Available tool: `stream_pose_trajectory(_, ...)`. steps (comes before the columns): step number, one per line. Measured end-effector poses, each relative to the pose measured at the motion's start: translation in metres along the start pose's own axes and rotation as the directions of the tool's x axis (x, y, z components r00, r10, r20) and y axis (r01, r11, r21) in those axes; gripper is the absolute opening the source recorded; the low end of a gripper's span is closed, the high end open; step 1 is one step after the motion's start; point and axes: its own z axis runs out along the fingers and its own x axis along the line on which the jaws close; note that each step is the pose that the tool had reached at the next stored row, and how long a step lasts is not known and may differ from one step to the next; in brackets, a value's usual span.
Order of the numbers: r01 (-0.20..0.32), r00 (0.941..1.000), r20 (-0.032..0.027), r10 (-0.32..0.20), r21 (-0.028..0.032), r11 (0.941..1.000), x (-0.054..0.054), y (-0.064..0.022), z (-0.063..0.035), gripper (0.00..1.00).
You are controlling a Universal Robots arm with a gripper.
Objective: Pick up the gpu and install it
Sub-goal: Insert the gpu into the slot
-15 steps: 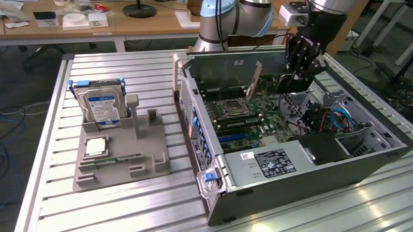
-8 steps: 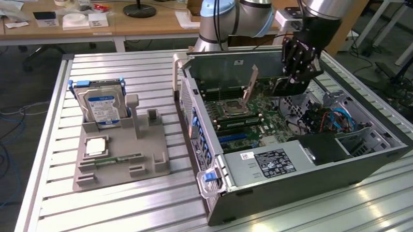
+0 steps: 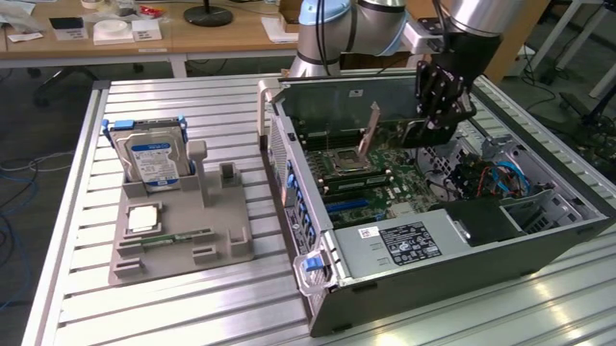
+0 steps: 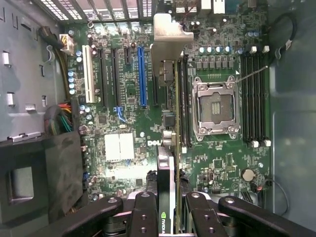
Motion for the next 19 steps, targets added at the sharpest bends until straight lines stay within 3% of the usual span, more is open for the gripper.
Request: stream_pose_trajectory(19, 0.000, 1.0000, 0.0000, 0.000, 0.0000, 1.0000, 0.0010, 0.0089, 0.0063, 0.27)
